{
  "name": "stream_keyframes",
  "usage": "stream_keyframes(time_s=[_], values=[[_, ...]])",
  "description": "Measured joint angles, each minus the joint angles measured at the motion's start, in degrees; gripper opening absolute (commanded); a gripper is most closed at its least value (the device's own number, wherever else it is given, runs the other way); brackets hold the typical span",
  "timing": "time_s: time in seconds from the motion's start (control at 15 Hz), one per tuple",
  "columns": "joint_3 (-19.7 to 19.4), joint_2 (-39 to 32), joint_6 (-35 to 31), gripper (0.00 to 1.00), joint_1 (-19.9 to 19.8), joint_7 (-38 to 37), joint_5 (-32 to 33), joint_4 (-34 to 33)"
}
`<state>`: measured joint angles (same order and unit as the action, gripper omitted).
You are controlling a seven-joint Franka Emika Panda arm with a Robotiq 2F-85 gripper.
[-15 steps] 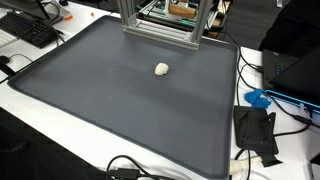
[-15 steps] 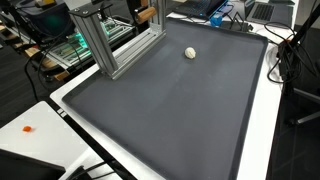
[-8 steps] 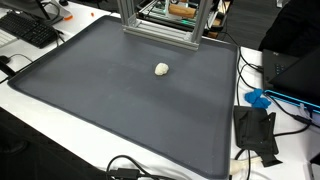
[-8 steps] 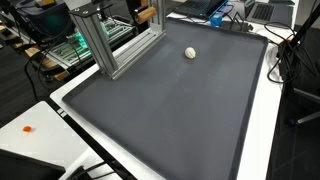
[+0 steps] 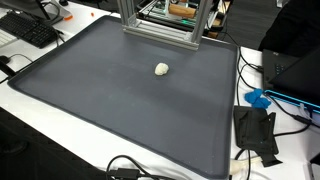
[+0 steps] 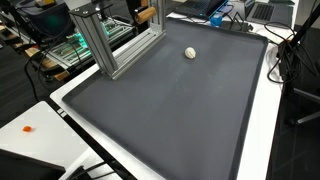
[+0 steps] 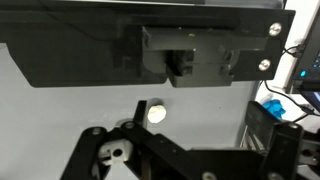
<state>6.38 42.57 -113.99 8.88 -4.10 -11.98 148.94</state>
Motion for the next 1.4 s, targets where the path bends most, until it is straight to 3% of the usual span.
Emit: stream_keyframes(time_s=[0.53,1.4], values=[[4.57,1.73,1.51,1.00,0.94,-2.67,0.27,1.21],[5.06,1.86,2.11,1.00,0.56,-3.94,2.30,2.73]])
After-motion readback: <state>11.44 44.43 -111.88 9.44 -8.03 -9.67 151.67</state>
